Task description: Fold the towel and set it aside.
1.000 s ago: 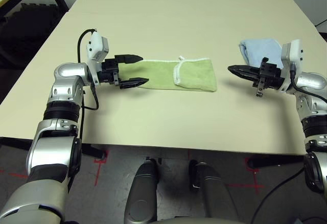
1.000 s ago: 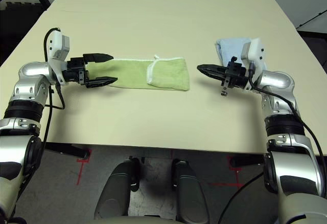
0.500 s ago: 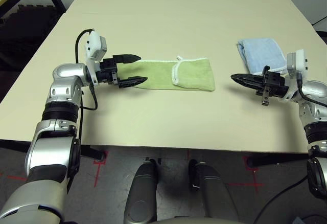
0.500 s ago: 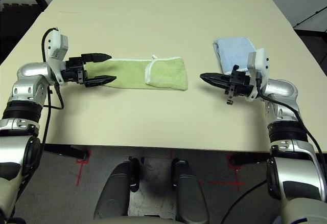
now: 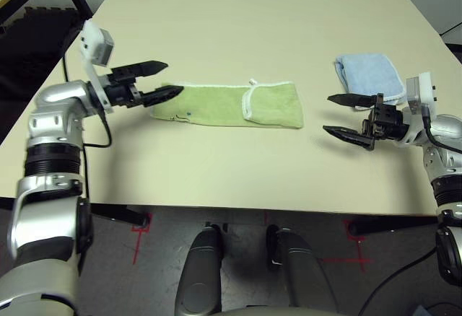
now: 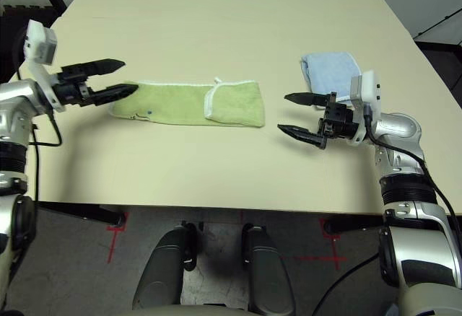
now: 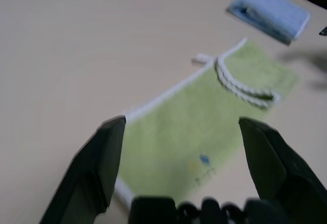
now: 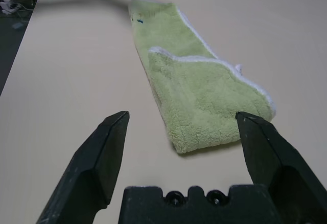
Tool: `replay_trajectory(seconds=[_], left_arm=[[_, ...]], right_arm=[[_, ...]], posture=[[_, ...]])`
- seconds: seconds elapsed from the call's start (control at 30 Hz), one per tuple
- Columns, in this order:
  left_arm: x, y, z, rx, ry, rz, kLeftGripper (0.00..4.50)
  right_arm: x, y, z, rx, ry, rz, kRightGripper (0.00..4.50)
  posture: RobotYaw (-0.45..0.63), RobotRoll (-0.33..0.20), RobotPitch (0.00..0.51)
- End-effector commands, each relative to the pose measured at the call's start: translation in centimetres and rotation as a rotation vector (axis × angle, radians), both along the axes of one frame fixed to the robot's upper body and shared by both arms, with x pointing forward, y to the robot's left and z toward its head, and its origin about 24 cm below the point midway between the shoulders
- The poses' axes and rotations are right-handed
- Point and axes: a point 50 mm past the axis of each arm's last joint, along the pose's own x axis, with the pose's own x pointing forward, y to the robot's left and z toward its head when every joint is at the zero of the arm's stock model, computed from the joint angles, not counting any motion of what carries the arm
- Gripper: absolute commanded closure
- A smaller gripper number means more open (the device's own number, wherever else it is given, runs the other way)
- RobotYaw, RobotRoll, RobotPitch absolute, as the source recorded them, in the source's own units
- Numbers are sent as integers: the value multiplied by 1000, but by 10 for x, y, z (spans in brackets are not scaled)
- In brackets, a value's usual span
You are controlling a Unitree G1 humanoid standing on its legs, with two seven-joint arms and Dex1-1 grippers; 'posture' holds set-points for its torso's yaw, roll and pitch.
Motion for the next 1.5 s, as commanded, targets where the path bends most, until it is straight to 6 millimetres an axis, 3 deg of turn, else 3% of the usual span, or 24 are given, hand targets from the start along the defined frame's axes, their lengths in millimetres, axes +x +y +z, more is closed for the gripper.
replay_trajectory(seconds=[0.03,0.27,0.53,1.03,1.5], left_arm=[[-8,0,-15,-92,217,76,0],[-12,-10,-43,-220,504,225,0],[-10,-14,-56,-215,602,290,0],[19,-37,-63,-378,558,319,0],[23,-18,-68,-377,501,445,0]], right_arm=[[2,2,0,-22,-1,10,28],[3,5,0,-21,-4,21,28],[2,3,1,-30,-9,17,28],[1,3,1,-40,-13,18,28],[0,4,-1,-44,-11,20,28]], posture=[[151,0,153],[142,0,157],[126,0,156],[116,0,150],[119,0,148]])
